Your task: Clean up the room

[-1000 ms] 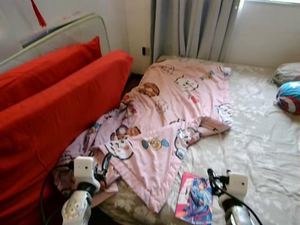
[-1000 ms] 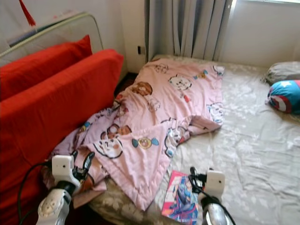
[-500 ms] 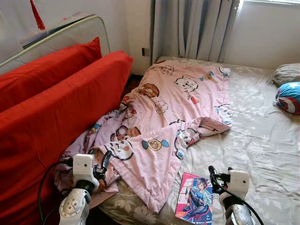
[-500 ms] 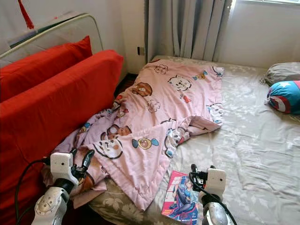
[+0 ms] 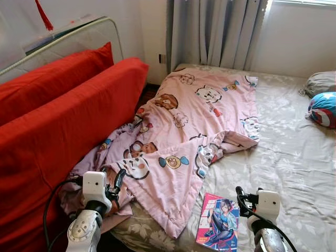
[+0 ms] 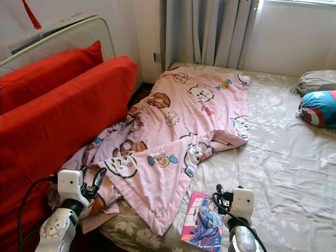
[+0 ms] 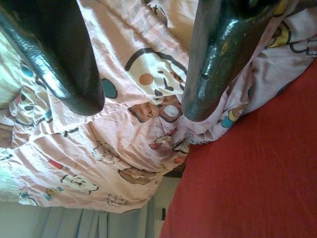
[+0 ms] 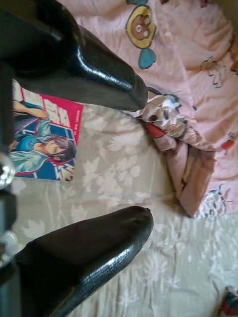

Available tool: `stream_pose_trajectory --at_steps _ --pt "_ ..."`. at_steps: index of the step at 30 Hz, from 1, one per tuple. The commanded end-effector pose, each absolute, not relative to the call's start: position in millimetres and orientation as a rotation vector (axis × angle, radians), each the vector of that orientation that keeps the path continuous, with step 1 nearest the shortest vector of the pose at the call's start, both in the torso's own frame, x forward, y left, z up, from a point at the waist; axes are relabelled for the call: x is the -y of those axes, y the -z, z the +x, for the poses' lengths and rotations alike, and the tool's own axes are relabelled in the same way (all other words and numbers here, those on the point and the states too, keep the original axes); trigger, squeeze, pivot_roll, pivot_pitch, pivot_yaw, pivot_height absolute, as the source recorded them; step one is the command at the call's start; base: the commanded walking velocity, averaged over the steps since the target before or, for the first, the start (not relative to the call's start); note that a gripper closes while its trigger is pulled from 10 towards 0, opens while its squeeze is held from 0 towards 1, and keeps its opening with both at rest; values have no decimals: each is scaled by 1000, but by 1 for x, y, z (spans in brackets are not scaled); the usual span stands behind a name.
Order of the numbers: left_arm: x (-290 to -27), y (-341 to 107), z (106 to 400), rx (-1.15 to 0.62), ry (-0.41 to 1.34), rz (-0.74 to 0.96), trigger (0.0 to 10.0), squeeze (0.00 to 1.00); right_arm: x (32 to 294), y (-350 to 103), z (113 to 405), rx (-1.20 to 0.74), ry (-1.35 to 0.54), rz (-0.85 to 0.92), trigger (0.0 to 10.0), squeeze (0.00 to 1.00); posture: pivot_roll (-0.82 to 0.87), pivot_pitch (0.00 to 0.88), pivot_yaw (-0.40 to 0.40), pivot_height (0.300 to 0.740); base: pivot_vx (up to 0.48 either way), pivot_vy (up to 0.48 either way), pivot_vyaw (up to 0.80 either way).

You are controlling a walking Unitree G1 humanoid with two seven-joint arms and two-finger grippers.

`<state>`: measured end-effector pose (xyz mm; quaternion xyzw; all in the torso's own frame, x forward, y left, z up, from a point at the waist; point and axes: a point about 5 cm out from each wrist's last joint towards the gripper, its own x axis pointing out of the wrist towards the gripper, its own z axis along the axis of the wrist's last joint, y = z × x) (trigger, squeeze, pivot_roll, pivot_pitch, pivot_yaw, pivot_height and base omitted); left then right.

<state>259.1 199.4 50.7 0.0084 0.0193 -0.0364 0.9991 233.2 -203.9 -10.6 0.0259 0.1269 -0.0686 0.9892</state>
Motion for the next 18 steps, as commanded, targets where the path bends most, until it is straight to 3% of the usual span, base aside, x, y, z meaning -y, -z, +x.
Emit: stream_pose_trajectory --at_steps 1,18 --pt "-203 -56 263 -26 59 16 10000 0 201 6 237 -233 132 48 10000 0 -8 0 1 721 0 0 0" --pt "-200 -61 266 -19 62 10 10000 0 194 2 242 -219 104 30 10000 0 -1 8 -4 701 0 0 0"
